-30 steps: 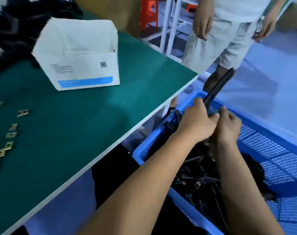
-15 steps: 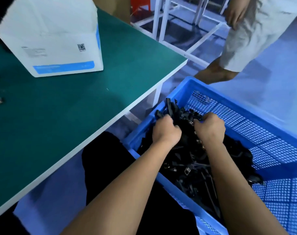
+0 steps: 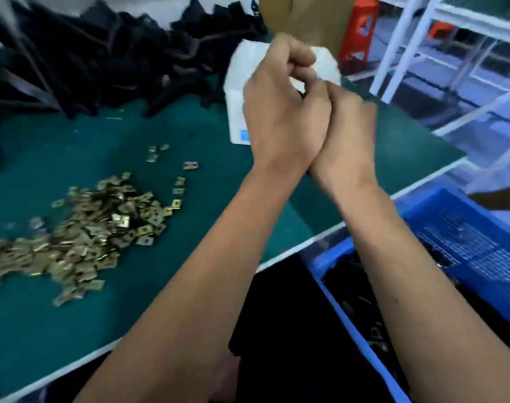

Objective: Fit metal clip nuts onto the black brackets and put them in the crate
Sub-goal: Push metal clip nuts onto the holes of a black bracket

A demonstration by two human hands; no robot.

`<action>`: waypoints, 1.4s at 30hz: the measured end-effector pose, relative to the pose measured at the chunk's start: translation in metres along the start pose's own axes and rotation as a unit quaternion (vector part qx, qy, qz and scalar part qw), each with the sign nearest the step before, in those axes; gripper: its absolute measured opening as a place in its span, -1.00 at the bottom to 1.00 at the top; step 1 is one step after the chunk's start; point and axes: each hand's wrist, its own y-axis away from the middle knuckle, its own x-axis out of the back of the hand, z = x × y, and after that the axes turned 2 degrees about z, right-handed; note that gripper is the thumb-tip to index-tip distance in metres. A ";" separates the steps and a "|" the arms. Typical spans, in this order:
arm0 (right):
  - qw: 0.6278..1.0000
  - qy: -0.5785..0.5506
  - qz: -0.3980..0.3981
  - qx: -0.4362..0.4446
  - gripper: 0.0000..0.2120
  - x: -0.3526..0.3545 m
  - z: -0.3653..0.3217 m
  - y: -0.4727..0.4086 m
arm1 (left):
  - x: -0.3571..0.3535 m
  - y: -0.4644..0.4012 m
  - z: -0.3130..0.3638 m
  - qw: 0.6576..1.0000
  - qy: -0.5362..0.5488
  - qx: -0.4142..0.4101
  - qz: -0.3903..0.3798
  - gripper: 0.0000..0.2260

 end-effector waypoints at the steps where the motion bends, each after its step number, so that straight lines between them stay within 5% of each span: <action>1: 0.998 -0.022 -0.041 0.028 -0.83 -0.023 -0.020 0.000 | 0.030 -0.011 -0.010 0.999 -0.029 0.005 0.028 -0.84; 5: 0.977 -0.028 -0.183 0.107 -0.95 -0.098 -0.083 0.008 | 0.138 -0.037 -0.048 0.983 -0.148 0.045 0.099 -0.86; 7: 0.949 0.037 -0.288 0.125 -0.84 -0.138 -0.119 0.015 | 0.202 -0.049 -0.073 0.957 -0.246 0.080 0.129 -0.85; 12: 0.825 0.173 -0.491 0.220 -0.40 -0.194 -0.185 0.031 | 0.334 -0.069 -0.129 0.825 -0.506 0.208 0.139 -0.70; 14: 0.799 0.163 -0.530 0.232 -0.52 -0.207 -0.195 0.033 | 0.362 -0.070 -0.145 0.798 -0.547 0.237 0.088 -0.62; 16: 0.783 0.112 -0.571 0.221 -0.75 -0.215 -0.196 0.032 | 0.374 -0.068 -0.157 0.814 -0.528 0.237 0.043 -0.57; 20: 0.798 0.006 -0.573 0.188 -0.89 -0.221 -0.181 0.029 | 0.373 -0.071 -0.161 0.862 -0.452 0.206 0.104 -0.86; 28: 0.849 -0.148 -0.484 0.152 -0.94 -0.218 -0.136 0.024 | 0.341 -0.065 -0.148 0.925 -0.349 0.138 0.059 -0.67; 32: 0.855 -0.258 -0.445 0.063 -0.90 -0.214 -0.126 0.026 | 0.342 -0.066 -0.145 0.917 -0.390 0.037 0.081 -0.83; 37: 0.830 -0.340 -0.441 -0.015 -0.86 -0.212 -0.128 0.028 | 0.356 -0.061 -0.152 0.900 -0.422 0.053 -0.099 -0.57; 42: 0.822 -0.379 -0.421 -0.059 -0.89 -0.214 -0.126 0.028 | 0.360 -0.065 -0.156 0.887 -0.451 0.053 -0.083 -0.43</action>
